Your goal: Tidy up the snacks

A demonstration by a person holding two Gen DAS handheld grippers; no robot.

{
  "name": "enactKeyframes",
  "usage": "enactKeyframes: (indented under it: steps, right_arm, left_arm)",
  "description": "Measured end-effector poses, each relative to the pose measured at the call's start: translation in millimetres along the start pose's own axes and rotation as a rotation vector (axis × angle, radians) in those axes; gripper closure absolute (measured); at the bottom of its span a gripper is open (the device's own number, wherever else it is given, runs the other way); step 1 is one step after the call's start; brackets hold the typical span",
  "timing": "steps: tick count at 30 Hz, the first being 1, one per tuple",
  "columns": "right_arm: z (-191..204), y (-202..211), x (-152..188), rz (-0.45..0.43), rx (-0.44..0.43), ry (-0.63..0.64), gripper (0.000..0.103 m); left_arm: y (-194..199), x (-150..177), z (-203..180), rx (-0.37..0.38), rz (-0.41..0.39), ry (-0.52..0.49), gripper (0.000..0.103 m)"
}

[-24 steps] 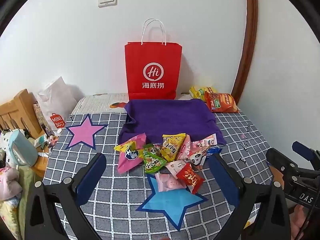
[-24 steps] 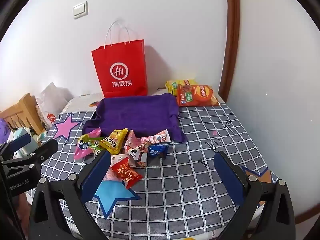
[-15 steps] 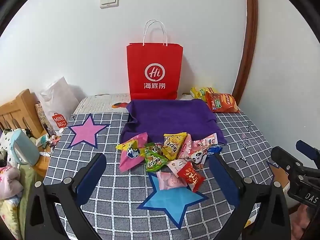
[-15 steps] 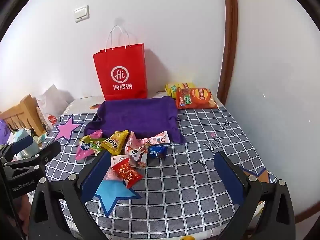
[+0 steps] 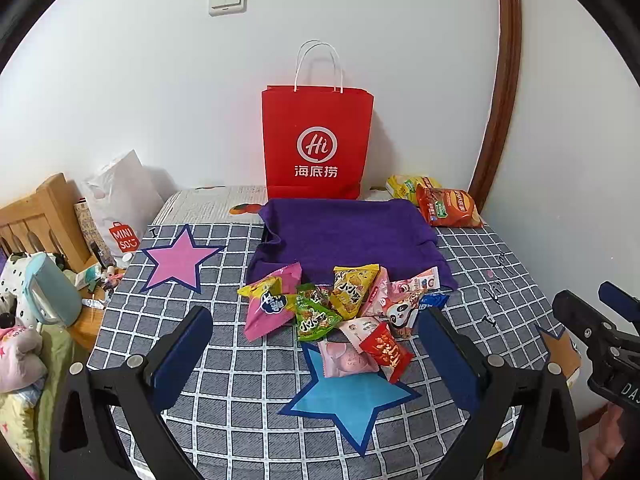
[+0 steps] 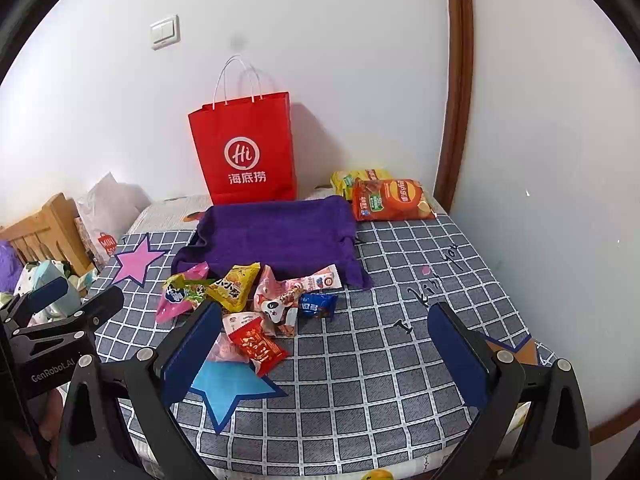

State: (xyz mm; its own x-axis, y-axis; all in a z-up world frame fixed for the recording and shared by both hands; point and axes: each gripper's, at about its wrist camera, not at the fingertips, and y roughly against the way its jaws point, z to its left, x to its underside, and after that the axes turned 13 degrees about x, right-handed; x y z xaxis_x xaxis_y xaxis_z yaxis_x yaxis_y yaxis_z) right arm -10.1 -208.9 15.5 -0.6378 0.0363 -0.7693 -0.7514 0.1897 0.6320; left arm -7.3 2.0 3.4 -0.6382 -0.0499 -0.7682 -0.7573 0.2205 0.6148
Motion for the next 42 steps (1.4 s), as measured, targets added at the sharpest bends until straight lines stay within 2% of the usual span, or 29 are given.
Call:
enactKeyframes:
  steps: [42]
  right_arm:
    - [1.2,3.5,9.1,-0.022,-0.018,-0.012,0.002]
  left_arm:
    - [-4.2,5.5,-0.2,0.015,0.003,0.005,0.0]
